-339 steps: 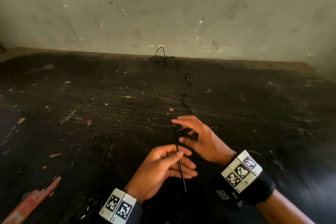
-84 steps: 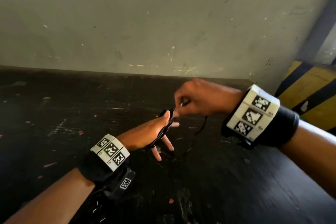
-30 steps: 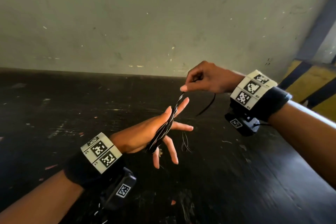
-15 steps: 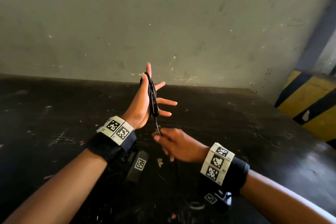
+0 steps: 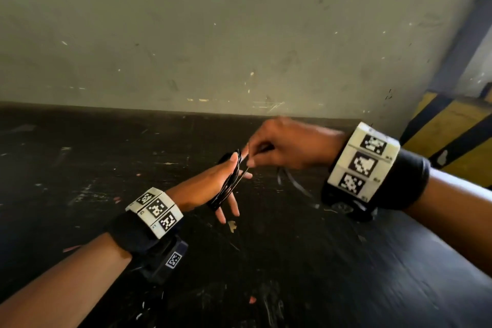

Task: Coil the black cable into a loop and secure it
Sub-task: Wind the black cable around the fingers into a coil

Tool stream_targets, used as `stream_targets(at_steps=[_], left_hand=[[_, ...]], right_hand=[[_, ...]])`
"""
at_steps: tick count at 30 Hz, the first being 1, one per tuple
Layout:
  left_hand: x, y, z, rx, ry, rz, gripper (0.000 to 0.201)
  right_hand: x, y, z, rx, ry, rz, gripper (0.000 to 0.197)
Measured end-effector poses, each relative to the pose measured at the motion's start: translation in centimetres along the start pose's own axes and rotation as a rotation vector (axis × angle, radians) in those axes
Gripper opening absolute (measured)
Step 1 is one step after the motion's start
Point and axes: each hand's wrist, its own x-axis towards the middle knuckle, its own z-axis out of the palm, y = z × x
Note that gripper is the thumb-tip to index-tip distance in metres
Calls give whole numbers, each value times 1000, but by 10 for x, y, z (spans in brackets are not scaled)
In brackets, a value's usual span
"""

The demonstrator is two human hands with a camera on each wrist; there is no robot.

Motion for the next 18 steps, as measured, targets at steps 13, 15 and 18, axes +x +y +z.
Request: stream_targets(at_steps=[13, 15, 18], left_hand=[[-40, 38, 15, -449, -331, 256, 52], [-39, 46, 12, -565, -319, 310, 48], [-32, 52, 5, -707, -305, 381, 48]], right_hand=[[6, 52, 4, 364, 251, 60, 23], [9, 50, 23, 471, 324, 97, 30], [10, 40, 49, 648, 411, 113, 31]])
